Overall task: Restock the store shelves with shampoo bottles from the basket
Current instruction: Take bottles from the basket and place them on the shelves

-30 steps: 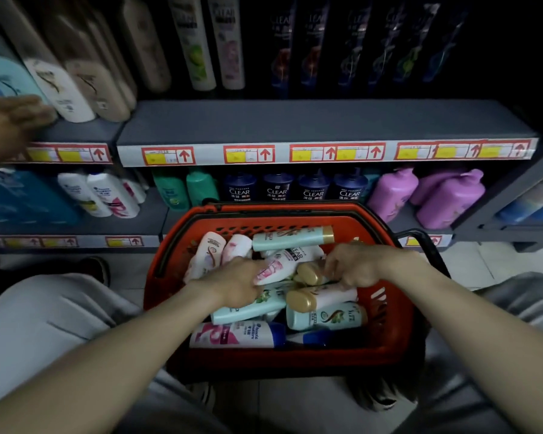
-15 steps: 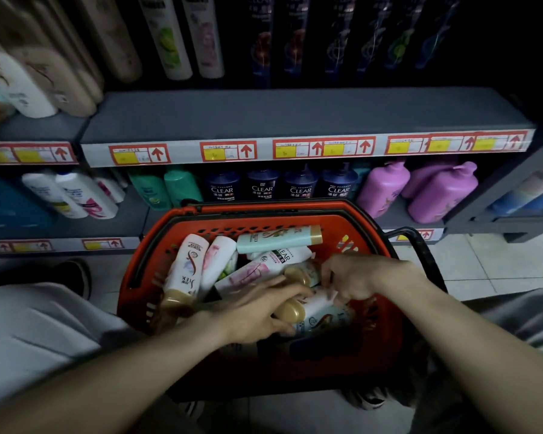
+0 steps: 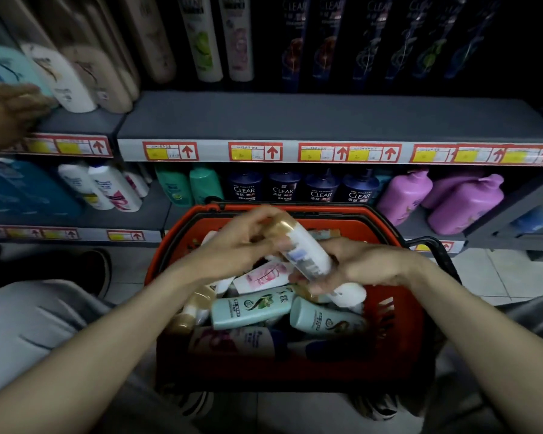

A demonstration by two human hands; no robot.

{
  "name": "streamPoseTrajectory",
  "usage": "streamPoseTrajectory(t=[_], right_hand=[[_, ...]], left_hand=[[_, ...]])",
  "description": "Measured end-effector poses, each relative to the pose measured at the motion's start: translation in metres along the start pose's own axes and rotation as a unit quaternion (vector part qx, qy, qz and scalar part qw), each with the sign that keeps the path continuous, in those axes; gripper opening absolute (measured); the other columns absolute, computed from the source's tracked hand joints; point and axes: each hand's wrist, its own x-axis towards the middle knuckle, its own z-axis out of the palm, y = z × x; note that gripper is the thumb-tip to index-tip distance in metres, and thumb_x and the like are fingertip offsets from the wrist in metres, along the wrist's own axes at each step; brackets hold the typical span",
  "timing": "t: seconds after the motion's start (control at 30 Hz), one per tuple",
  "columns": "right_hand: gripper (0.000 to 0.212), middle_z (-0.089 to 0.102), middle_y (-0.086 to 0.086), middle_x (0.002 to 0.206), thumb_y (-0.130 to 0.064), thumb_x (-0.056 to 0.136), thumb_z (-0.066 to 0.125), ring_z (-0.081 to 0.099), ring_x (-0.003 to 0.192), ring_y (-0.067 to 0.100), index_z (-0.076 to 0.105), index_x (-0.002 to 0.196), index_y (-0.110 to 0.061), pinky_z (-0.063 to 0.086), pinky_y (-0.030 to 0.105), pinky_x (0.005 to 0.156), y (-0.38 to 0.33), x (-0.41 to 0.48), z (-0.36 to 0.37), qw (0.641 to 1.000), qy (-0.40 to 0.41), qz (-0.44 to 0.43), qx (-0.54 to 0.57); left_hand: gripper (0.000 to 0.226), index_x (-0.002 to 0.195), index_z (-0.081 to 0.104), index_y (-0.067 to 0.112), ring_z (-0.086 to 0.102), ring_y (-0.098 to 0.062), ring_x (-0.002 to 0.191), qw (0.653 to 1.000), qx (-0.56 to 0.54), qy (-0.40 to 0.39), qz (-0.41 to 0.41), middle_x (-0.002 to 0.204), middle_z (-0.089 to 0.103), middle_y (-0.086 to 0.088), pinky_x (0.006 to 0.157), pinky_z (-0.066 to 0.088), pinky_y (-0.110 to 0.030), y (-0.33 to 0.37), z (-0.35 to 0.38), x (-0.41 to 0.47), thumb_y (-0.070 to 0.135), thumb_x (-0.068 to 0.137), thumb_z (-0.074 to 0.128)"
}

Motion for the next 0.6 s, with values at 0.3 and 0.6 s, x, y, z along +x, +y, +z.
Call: streamPoseTrajectory(t=[0.3, 0.6], right_hand=[[0.047, 0.063, 0.008, 0.077, -0.039, 0.084, 0.076, 0.058, 0.068, 0.026, 0.067, 0.116, -0.006, 0.045, 0.041, 0.066, -0.007, 0.024, 0.017, 0.981, 0.127, 0.001, 0.146], [0.056, 0.065, 0.013, 0.117, -0.032, 0.097, 0.067, 0.064, 0.100, 0.028, 0.048, 0.144, -0.008, 0.058, 0.043, 0.078, 0.000, 0.039, 0.025, 0.946, 0.151, 0.062, 0.279]], left_hand=[[0.034, 0.136, 0.057, 0.029, 0.066, -0.027, 0.114, 0.866, 0.414, 0.117, -0.254, 0.130, 0.067, -0.009, 0.096, 0.053, -0.034, -0.021, -0.078, -0.019, 0.036, 0.103, 0.057], [0.057, 0.116, 0.065, 0.015, 0.067, -0.016, 0.082, 0.827, 0.343, 0.017, -0.445, 0.103, 0.065, 0.000, 0.051, 0.058, -0.026, -0.048, -0.055, -0.022, 0.041, 0.072, 0.089]])
